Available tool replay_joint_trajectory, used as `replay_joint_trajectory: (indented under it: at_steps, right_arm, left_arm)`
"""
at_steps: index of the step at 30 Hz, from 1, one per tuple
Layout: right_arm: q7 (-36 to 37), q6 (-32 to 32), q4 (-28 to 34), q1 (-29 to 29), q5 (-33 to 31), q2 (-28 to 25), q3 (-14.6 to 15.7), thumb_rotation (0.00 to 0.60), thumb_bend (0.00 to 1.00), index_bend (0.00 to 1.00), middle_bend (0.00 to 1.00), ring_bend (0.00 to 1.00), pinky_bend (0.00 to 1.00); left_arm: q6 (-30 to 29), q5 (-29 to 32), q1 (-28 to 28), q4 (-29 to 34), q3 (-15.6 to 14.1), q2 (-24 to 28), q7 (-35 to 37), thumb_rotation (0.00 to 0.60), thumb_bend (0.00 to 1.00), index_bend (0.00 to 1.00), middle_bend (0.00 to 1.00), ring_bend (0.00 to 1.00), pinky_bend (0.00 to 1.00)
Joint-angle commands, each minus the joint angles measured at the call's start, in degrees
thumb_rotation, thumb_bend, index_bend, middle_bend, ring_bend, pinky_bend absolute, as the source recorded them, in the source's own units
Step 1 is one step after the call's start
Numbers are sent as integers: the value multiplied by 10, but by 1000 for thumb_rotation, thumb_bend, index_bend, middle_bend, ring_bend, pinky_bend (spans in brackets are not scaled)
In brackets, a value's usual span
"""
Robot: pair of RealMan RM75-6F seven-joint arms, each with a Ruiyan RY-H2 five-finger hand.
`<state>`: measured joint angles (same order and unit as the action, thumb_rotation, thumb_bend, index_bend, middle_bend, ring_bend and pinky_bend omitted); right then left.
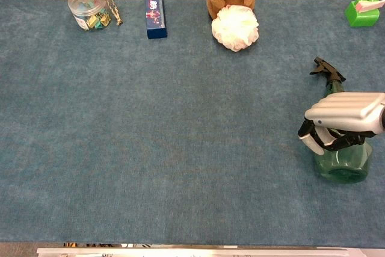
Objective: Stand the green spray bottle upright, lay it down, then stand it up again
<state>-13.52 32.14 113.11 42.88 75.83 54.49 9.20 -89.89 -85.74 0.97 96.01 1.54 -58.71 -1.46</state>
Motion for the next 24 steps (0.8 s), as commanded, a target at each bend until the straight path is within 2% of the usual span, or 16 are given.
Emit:
replay_joint_trajectory:
  at_steps: [1, 9, 13, 15, 17, 19, 24]
  right_arm:
    - [34, 48, 9, -23, 49, -5, -11, 600, 1000, 725, 758, 651, 280]
    - [132, 178, -3, -69, 193, -37, -15, 600, 1000, 698, 637, 533, 280]
    - [126, 225, -21, -90, 208, -48, -20, 600, 1000, 588, 497, 411, 285]
    - [109, 241, -29, -101, 201, -48, -25, 600, 977, 497, 406, 330, 301]
    - [82, 252, -37, -112, 184, -48, -32, 600, 877, 408, 331, 260, 295]
    - [46, 257, -45, -121, 160, -44, -40, 600, 736, 324, 260, 196, 270]
    - [-58, 264, -68, -138, 86, -23, -59, 600, 333, 148, 112, 57, 154]
  left_arm:
    - [-1, -1, 1, -2, -1, -1, 0, 600, 127, 336, 348, 391, 698]
    - [2, 1, -1, 0, 0, -1, -3, 600, 128, 336, 348, 391, 698]
    - [4, 2, -3, 1, 2, 0, -5, 600, 127, 336, 348, 391, 698]
    - [5, 3, -3, 2, 2, 0, -6, 600, 128, 336, 348, 391, 698]
    - [6, 3, -4, 2, 1, -1, -8, 600, 128, 336, 348, 391, 698]
    - [7, 4, -4, 2, 1, -1, -9, 600, 128, 336, 348, 391, 698]
    - [9, 5, -5, 2, 1, -3, -11, 600, 128, 336, 348, 391, 698]
